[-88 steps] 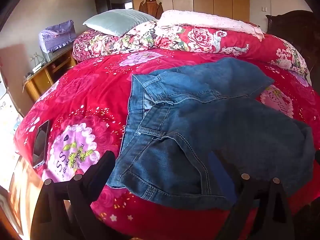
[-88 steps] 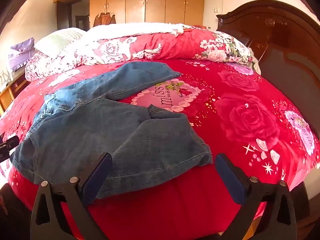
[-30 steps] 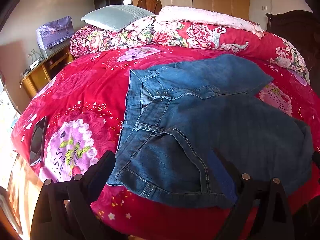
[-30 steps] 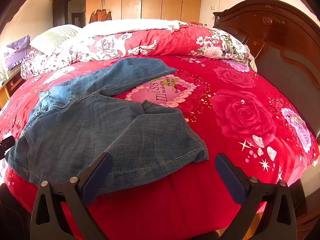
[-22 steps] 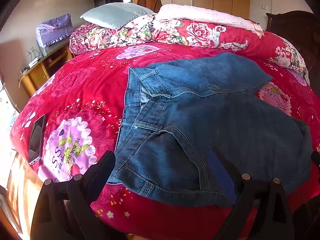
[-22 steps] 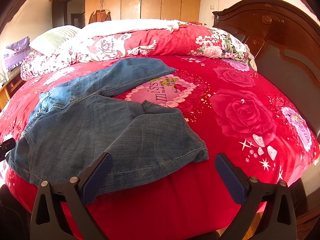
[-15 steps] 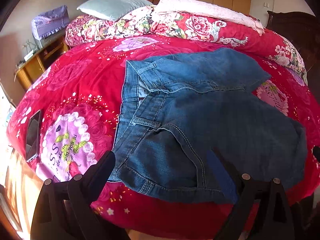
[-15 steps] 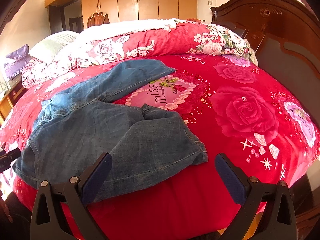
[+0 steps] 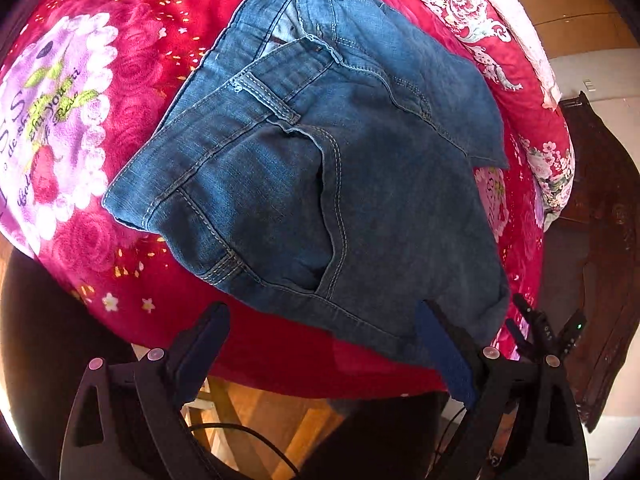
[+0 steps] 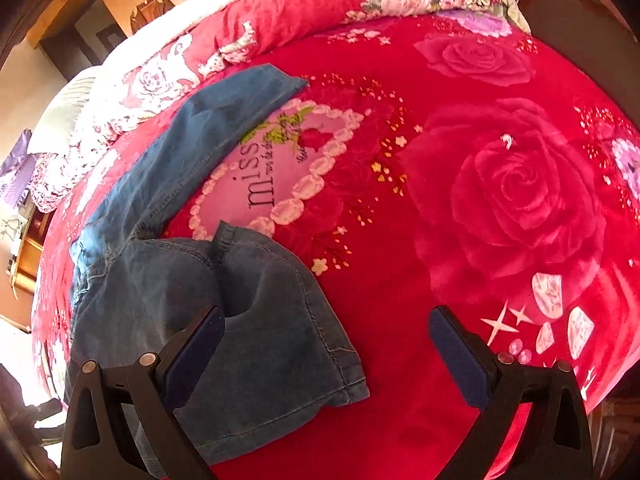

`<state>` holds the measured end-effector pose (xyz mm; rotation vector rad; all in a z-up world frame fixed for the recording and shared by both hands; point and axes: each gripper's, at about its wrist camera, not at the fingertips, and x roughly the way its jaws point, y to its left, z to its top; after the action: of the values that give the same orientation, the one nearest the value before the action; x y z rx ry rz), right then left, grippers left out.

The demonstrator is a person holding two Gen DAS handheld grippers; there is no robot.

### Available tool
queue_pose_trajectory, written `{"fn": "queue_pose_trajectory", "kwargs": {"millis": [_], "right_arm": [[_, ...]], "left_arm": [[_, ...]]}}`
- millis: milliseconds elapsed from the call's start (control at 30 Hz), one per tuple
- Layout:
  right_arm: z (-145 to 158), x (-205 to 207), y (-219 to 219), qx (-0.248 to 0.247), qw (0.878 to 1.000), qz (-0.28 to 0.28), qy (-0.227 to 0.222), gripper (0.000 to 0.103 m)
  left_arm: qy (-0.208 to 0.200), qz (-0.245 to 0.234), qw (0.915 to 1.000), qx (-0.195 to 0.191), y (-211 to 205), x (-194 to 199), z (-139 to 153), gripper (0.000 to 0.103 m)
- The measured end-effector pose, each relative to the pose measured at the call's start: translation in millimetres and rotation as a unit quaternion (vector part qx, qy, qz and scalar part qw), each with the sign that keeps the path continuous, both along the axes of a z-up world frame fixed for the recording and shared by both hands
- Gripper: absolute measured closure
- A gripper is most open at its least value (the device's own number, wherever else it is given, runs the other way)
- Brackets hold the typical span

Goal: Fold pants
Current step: 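Grasp the jeans waistband with the left gripper while the right gripper grasps the leg hem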

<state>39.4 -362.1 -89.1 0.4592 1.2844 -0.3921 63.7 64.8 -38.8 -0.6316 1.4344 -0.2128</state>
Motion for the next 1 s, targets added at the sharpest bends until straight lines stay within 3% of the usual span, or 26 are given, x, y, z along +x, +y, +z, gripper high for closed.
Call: {"fn": "queue_pose_trajectory", "kwargs": {"millis": [100, 267, 333, 367, 400, 433, 633, 700, 767, 833, 900, 1000], "right_arm": [[-12, -12, -6, 0.018, 1.000, -0.010, 0.014, 0.002], [-34, -20, -8, 0.053, 0.998, -0.023, 0.028, 0.005], [-42, -17, -1, 0.062, 0.997, -0.011, 0.035, 0.019], [-43, -15, 5, 0.059, 0.998, 0.003, 0.034, 0.041], [-40, -13, 8, 0.057, 0.998, 0.013, 0.027, 0.085], [-38, -12, 9, 0.077, 0.997, 0.023, 0.016, 0.096], [11, -27, -2, 0.049, 0.997, 0.043, -0.037, 0.095], [26, -47, -18, 0.031, 0.998, 0.022, -0.045, 0.095], [22, -71, -37, 0.024, 0.999, -0.006, -0.022, 0.095], [3, -89, -47, 0.020, 0.999, -0.016, 0.030, 0.092], [-10, -100, -51, 0.030, 0.997, -0.030, 0.068, 0.072], [11, -104, -59, 0.017, 0.998, -0.063, 0.018, 0.057]], "left_arm": [[-0.010, 0.003, 0.9999, 0.011, -4, 11, -1, 0.009], [0.008, 0.010, 0.9997, 0.021, -25, 20, -23, 0.010], [0.013, 0.011, 0.9993, 0.035, -33, 25, -31, 0.031], [0.017, 0.010, 0.9990, 0.040, -36, 28, -34, 0.064], [0.027, 0.007, 0.9989, 0.038, -38, 31, -38, 0.088], [0.034, 0.007, 0.9989, 0.032, -40, 34, -40, 0.093], [-0.002, 0.009, 0.9985, 0.054, -38, 34, -15, 0.096], [-0.009, -0.006, 0.9946, 0.103, -43, 33, -14, 0.096], [0.014, -0.016, 0.9935, 0.112, -48, 31, -25, 0.096], [0.045, -0.020, 0.9931, 0.106, -48, 30, -39, 0.096], [0.054, -0.033, 0.9937, 0.092, -50, 26, -40, 0.096], [0.024, -0.047, 0.9955, 0.079, -46, 27, -18, 0.094]]}}
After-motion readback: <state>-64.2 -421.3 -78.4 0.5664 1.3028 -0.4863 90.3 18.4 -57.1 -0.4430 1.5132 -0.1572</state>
